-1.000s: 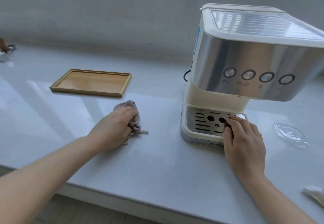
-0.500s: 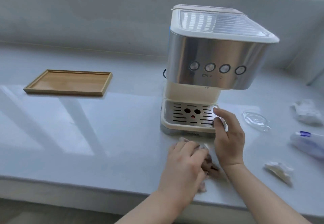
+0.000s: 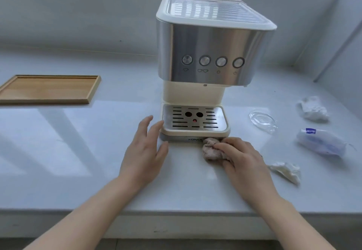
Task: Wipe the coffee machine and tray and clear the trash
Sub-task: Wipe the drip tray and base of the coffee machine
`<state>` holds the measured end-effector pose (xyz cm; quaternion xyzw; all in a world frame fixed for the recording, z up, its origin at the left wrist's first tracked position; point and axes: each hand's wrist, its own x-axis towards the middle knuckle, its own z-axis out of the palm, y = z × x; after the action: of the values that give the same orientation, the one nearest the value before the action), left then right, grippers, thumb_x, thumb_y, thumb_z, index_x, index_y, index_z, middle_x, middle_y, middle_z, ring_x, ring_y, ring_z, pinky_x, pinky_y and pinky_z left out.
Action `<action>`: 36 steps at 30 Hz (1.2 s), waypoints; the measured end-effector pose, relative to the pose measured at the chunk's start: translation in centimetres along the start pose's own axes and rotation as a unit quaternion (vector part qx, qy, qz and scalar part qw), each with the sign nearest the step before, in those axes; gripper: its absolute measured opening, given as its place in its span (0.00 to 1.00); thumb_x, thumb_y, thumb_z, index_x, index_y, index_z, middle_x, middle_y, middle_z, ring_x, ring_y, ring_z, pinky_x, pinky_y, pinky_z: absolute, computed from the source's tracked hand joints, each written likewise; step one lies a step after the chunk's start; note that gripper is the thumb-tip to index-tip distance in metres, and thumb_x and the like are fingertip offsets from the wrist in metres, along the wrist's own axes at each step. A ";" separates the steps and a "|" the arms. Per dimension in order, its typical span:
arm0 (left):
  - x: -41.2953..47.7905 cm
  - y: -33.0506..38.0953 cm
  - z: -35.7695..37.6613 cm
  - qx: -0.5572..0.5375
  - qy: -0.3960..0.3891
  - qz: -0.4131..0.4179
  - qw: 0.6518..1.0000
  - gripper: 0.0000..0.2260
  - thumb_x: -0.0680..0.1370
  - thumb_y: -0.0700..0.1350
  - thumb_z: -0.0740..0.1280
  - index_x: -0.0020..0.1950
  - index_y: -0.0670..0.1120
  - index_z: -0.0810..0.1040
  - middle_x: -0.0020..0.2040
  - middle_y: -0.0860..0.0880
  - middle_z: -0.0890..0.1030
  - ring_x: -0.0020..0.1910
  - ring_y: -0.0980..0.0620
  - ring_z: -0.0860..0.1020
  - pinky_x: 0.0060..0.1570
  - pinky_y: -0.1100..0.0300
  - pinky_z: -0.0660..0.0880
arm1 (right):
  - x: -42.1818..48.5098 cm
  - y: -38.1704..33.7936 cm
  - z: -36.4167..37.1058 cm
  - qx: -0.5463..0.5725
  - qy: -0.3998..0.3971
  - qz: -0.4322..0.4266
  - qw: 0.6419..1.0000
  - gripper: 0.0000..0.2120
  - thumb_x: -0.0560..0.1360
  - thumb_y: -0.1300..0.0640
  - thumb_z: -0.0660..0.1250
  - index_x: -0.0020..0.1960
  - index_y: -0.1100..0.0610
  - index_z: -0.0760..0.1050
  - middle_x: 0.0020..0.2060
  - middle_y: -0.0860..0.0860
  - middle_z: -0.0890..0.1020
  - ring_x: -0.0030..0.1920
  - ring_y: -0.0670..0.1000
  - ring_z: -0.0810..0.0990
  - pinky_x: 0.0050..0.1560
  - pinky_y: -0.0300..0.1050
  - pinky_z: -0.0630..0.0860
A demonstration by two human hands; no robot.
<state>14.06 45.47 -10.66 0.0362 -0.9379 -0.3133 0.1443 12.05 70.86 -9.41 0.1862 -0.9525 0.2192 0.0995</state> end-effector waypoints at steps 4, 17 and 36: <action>-0.1 -0.5 0.4 -0.012 -0.010 0.016 1.000 0.25 0.79 0.46 0.61 0.76 0.52 0.60 0.75 0.55 0.62 0.68 0.52 0.69 0.60 0.59 0.68 | -0.9 -0.6 1.5 -0.019 0.087 0.056 0.994 0.24 0.68 0.70 0.69 0.60 0.52 0.79 0.56 0.49 0.80 0.54 0.57 0.77 0.52 0.49 0.74; -0.4 0.0 -2.6 -0.231 -0.045 -0.029 0.971 0.26 0.71 0.42 0.59 0.70 0.54 0.72 0.64 0.57 0.76 0.61 0.63 0.73 0.62 0.62 0.69 | 0.0 -13.4 6.5 0.026 -0.028 -0.004 0.999 0.21 0.79 0.57 0.58 0.71 0.53 0.69 0.71 0.50 0.70 0.70 0.54 0.68 0.71 0.49 0.61; -2.4 -8.5 -12.2 0.036 -0.097 0.110 0.989 0.14 0.72 0.39 0.71 0.58 0.48 0.82 0.48 0.50 0.77 0.45 0.49 0.77 0.46 0.57 0.72 | 3.8 -16.3 5.6 0.058 -0.110 -0.103 0.987 0.19 0.69 0.57 0.72 0.60 0.51 0.78 0.51 0.49 0.82 0.52 0.55 0.77 0.50 0.41 0.68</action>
<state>19.75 31.95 -7.04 -0.0922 -0.9566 -0.2633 0.0843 14.48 53.57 -7.18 0.3123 -0.9190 0.2406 0.0051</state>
